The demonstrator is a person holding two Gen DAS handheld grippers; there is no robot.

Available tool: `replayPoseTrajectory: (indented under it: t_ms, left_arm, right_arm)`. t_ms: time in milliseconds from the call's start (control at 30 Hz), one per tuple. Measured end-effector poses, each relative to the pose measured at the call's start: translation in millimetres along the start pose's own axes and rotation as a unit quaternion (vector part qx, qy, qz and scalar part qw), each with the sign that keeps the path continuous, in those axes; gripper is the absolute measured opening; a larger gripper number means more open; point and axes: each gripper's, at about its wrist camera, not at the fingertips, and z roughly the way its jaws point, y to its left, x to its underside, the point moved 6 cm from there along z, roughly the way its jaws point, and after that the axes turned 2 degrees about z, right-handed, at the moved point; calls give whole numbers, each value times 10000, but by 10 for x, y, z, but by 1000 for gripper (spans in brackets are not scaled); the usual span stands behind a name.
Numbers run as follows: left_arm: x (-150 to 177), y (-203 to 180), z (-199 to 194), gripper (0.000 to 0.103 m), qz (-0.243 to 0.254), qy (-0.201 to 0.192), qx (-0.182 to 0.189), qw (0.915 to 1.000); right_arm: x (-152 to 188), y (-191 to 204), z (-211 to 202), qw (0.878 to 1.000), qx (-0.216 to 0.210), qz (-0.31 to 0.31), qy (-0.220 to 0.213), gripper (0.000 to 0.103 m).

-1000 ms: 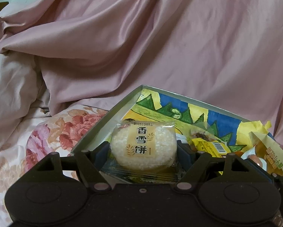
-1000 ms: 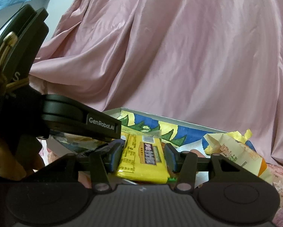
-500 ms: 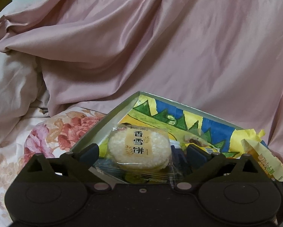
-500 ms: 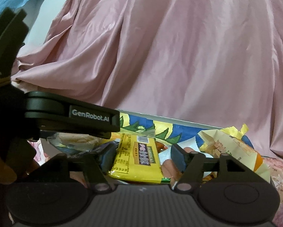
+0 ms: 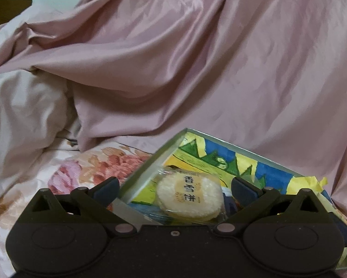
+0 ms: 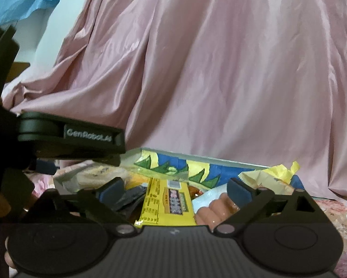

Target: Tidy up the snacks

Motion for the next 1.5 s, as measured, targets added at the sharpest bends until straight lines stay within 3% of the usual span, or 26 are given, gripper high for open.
replayPoseTrajectory:
  t_ms: [667, 1033, 1500]
  left_arm:
    - [-161, 151, -584, 102, 68, -390, -175, 9991]
    - [-131, 154, -854, 102, 205, -551, -204, 9981]
    - [112, 225, -1168, 102, 289, -481, -168, 9983]
  right_arm:
    - [-317, -115, -633, 9961, 373, 389, -703, 103]
    - [-332, -145, -874, 9944, 507, 485, -786, 103]
    - [-241, -167, -1211, 9935, 649, 508, -783, 103]
